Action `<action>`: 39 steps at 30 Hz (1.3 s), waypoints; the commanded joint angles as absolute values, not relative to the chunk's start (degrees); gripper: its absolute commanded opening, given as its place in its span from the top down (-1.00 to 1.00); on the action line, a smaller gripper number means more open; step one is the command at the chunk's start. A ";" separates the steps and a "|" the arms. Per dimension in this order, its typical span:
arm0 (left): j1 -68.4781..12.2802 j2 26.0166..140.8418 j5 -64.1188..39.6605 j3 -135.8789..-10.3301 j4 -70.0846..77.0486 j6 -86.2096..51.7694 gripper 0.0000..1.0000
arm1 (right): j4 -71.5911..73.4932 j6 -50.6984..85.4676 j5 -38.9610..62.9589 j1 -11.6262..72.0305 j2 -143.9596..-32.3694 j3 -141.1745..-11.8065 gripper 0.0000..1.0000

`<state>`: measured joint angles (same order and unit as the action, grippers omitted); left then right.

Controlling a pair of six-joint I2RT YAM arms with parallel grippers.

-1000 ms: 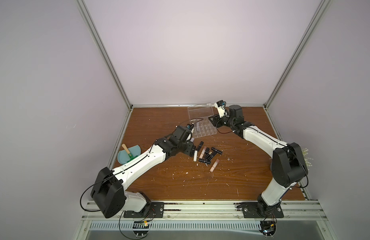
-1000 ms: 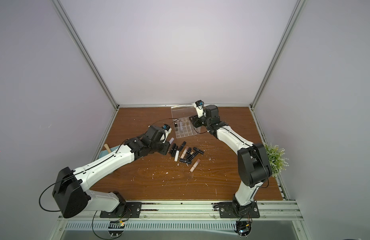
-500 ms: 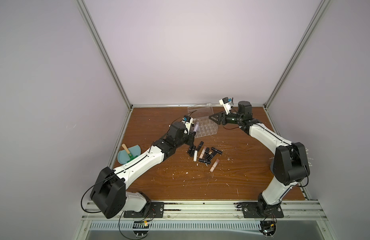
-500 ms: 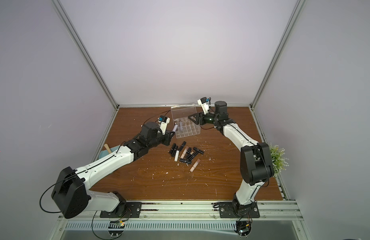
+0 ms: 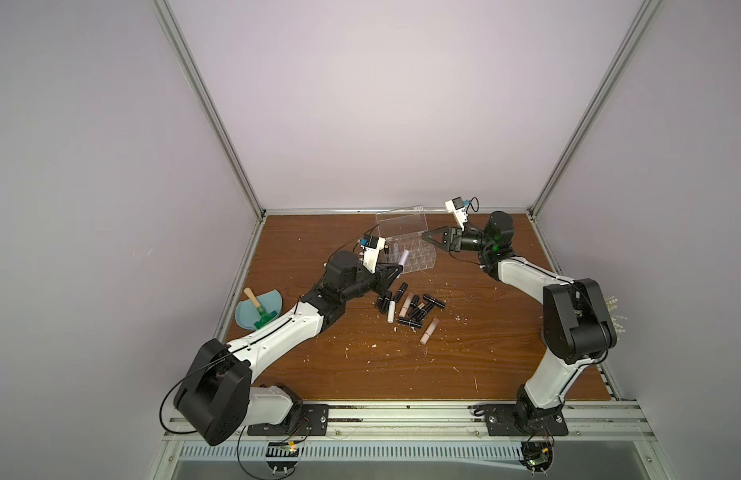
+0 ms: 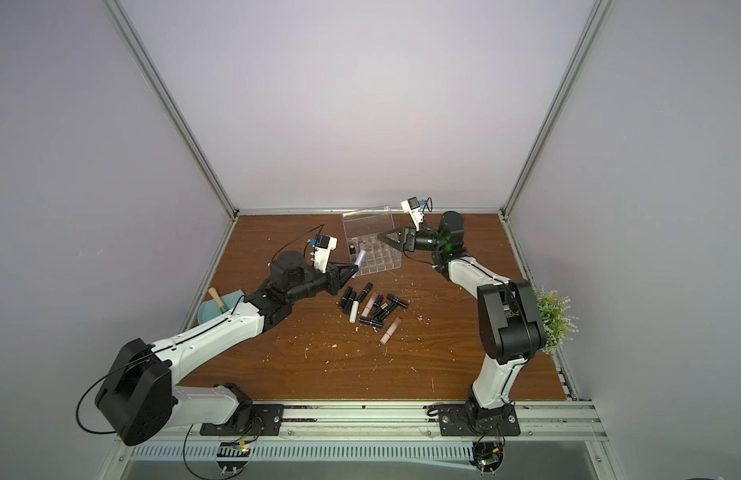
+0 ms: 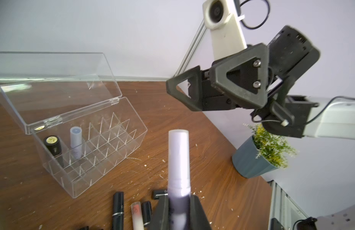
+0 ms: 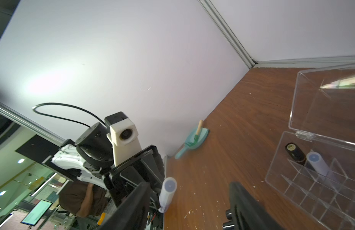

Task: Arrange the lipsticks in the organizer
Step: Pick up the lipstick at the center of the board.

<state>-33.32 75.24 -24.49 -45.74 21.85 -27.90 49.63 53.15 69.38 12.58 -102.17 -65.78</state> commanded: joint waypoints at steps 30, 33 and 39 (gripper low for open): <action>-31.11 72.25 -29.58 -45.42 28.06 -31.40 0.77 | 85.25 80.58 77.41 19.64 -105.34 -68.27 0.14; -31.03 72.16 -29.51 -46.01 27.34 -31.06 0.77 | 84.77 80.16 77.78 20.15 -105.21 -68.47 0.17; -31.04 71.97 -29.70 -46.31 27.03 -31.19 0.77 | 82.85 78.62 77.94 20.93 -104.85 -68.77 0.22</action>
<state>-31.68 72.99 -29.15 -44.84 27.24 -31.55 82.13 80.55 76.88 20.36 -107.20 -66.30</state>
